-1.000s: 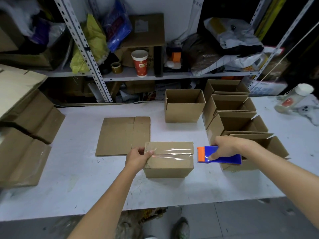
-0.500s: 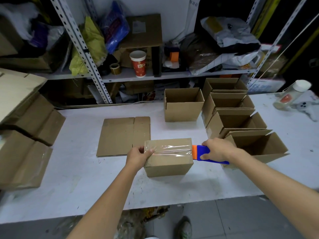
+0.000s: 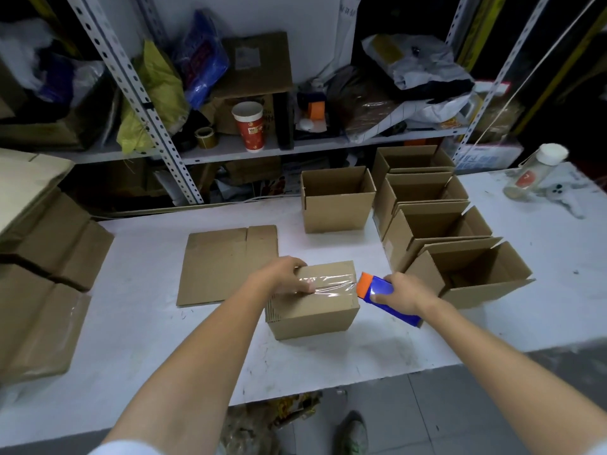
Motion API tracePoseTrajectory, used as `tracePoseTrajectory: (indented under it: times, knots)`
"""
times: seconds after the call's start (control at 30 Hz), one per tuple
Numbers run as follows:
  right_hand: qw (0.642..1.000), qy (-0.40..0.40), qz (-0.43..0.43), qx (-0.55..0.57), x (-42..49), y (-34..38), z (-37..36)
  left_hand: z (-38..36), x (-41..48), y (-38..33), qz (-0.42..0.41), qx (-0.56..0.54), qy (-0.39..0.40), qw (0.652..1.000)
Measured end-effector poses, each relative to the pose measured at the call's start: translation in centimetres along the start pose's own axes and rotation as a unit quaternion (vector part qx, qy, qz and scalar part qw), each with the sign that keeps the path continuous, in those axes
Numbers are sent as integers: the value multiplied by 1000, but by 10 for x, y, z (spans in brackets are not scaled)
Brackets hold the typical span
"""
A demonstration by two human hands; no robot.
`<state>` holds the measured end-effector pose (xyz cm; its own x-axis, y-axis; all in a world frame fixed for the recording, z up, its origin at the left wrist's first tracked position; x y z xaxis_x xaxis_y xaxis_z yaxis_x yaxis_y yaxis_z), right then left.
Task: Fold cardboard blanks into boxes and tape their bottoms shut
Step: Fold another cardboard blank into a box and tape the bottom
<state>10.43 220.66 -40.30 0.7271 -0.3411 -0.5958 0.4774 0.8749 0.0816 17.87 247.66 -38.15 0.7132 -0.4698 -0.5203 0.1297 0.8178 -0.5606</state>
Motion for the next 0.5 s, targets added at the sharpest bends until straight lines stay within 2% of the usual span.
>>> tracePoseTrajectory:
  times: [0.2, 0.27, 0.37, 0.5]
  knots:
    - [997, -14, 4, 80, -5, -10, 12, -3, -24, 23, 48, -55, -37, 997]
    - [995, -19, -1, 95, -3, -11, 15, -8, -38, 25, 59, -109, -39, 991]
    - [993, -16, 14, 112, -6, -3, 21, -22, -57, 19, 95, -266, -35, 959]
    - [987, -8, 74, 143, -16, 12, 29, -49, -62, 7, 94, -346, -75, 930]
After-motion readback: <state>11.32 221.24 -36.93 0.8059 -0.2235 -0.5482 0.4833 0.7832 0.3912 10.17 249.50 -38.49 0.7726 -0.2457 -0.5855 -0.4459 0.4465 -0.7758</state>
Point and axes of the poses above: each hand's wrist, its own x-axis towards the middle knuckle, its own z-axis out of the back of the hand, y = z × x, the point moved 1 cm from there along x, towards the middle knuckle, and after that the axes turned 13 degrees about -z, right-handed, at the moved point
